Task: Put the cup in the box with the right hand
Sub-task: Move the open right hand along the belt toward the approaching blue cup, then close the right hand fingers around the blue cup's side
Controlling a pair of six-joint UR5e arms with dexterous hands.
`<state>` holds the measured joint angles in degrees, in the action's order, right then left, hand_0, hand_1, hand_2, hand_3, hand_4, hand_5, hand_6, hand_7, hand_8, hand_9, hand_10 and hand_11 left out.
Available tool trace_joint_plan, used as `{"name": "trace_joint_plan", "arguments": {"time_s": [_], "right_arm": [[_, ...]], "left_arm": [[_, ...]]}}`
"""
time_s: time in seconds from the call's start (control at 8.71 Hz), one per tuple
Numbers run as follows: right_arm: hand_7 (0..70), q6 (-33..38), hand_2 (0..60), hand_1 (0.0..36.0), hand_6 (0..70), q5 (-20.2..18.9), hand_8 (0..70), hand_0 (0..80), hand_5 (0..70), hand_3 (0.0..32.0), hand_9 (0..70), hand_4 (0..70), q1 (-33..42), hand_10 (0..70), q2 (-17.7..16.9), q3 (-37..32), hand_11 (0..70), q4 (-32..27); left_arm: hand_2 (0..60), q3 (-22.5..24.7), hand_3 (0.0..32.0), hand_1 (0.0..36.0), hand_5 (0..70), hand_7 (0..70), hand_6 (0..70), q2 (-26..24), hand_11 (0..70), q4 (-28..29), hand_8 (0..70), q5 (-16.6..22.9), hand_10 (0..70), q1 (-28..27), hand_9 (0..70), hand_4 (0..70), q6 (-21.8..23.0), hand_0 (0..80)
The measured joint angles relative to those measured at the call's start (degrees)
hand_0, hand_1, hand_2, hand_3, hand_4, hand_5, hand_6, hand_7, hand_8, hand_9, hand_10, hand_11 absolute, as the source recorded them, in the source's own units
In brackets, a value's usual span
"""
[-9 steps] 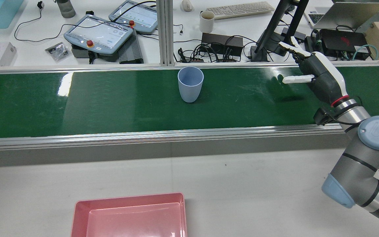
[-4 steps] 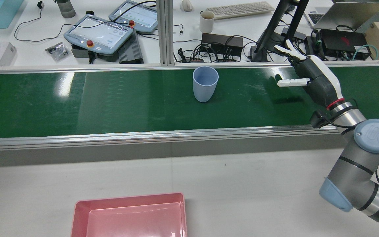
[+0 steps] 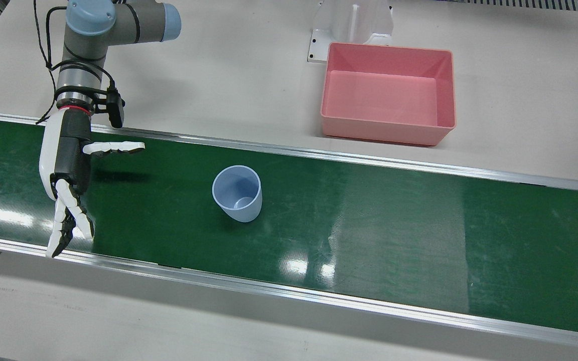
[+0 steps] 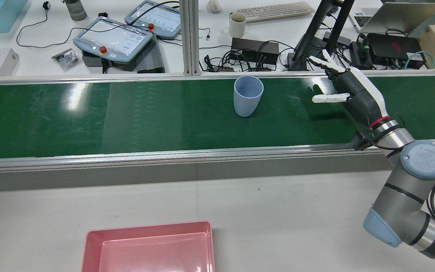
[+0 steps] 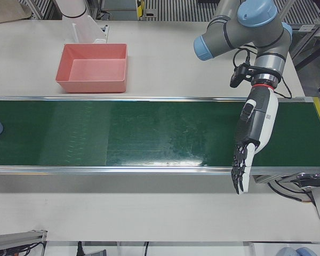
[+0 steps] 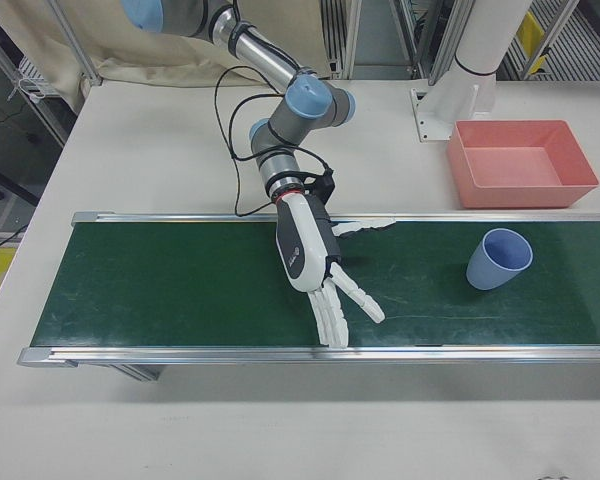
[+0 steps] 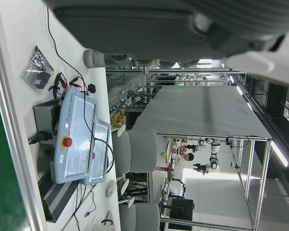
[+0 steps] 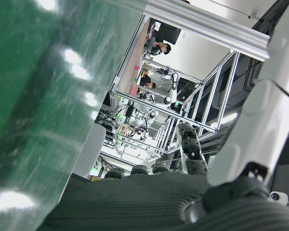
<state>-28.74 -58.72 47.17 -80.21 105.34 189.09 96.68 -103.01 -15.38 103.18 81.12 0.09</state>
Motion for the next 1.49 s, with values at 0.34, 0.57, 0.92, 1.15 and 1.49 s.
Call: {"name": "trace_joint_plan", "arguments": {"time_s": [0.34,0.57,0.92,1.15,1.49], "right_arm": [[0.0,0.0,6.1,11.6,0.0,1.1,0.0,46.1,2.3,0.0,0.0,1.0,-1.6,0.0,0.0,0.2,0.0,0.0],[0.0,0.0,5.9,11.7,0.0,1.2,0.0,46.1,2.4,0.0,0.0,0.0,-1.9,0.0,0.1,0.2,0.0,0.0],[0.0,-0.1,6.1,11.5,0.1,1.2,0.0,46.0,2.2,0.0,0.0,2.1,-2.1,0.0,0.6,0.2,0.0,0.0],[0.0,-0.1,6.6,11.5,0.2,1.2,0.0,46.0,2.2,0.0,0.0,2.6,-2.1,0.0,0.7,0.0,0.0,0.0],[0.0,0.0,7.7,11.5,0.2,1.5,0.0,45.6,2.1,0.0,0.0,1.1,-2.3,0.0,0.8,0.0,0.0,0.0]], "left_arm": [[0.0,0.0,0.0,0.0,0.0,0.0,0.0,0.0,0.0,0.0,0.0,0.0,0.0,0.0,0.0,0.0,0.0,0.0],[0.0,0.0,0.0,0.0,0.0,0.0,0.0,0.0,0.0,0.0,0.0,0.0,0.0,0.0,0.0,0.0,0.0,0.0],[0.0,0.0,0.0,0.0,0.0,0.0,0.0,0.0,0.0,0.0,0.0,0.0,0.0,0.0,0.0,0.0,0.0,0.0],[0.0,0.0,0.0,0.0,0.0,0.0,0.0,0.0,0.0,0.0,0.0,0.0,0.0,0.0,0.0,0.0,0.0,0.0],[0.0,0.0,0.0,0.0,0.0,0.0,0.0,0.0,0.0,0.0,0.0,0.0,0.0,0.0,0.0,0.0,0.0,0.0]]}}
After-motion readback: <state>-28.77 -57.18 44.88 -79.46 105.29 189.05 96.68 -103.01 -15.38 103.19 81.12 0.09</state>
